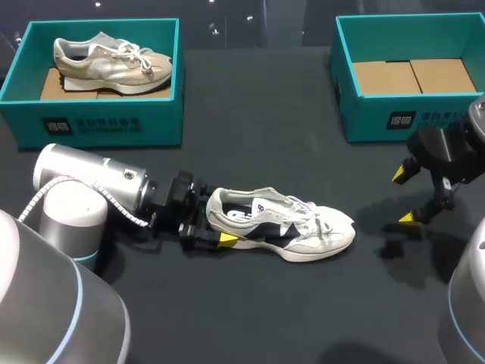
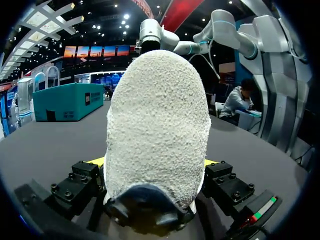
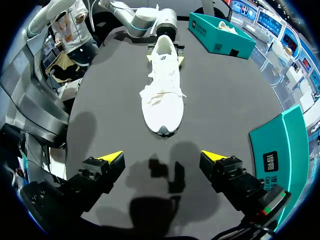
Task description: Take the shoe out of the shoebox, open the shoe tongue, remove and reinsert the insole, then place the shoe into the shoebox
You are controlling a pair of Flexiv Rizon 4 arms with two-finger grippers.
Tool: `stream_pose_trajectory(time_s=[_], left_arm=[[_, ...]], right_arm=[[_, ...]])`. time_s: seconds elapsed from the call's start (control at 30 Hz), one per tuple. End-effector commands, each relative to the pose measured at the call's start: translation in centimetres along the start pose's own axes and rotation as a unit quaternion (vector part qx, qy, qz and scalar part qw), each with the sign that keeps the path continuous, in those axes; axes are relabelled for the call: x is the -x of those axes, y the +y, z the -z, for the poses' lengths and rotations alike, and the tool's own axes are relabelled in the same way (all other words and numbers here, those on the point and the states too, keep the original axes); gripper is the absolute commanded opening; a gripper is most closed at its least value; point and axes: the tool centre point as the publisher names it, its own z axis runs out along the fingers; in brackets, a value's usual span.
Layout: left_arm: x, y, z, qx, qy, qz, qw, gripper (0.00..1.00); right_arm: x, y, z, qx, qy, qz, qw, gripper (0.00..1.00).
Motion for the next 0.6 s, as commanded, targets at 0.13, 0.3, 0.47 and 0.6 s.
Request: stream_pose_trajectory(time_s=[0.13,0.3,0.47,0.6], left_arm=[[0.03,-0.01,-0.57,0.0,-0.017,-0.005,1.0,0.0],[-0.11,-0.17,-0.25,0.002,-0.037,-0.008,0.999,0.0],[-0.31,-0.26,0.03,-0.001,-0.042,-0.005,0.999,0.0],[-0.4,-0.25,0.24,-0.005,-0.052,0.0,0.999,0.0]], right_arm=[[-0.16,0.0,-0.06,-0.001,-0.002,0.0,1.0,1.0],[-0.16,0.0,-0.06,-0.001,-0.002,0.0,1.0,1.0],[-0.16,0.0,-0.06,-0.001,-0.002,0.0,1.0,1.0],[-0.16,0.0,-0.06,-0.001,-0.002,0.0,1.0,1.0]])
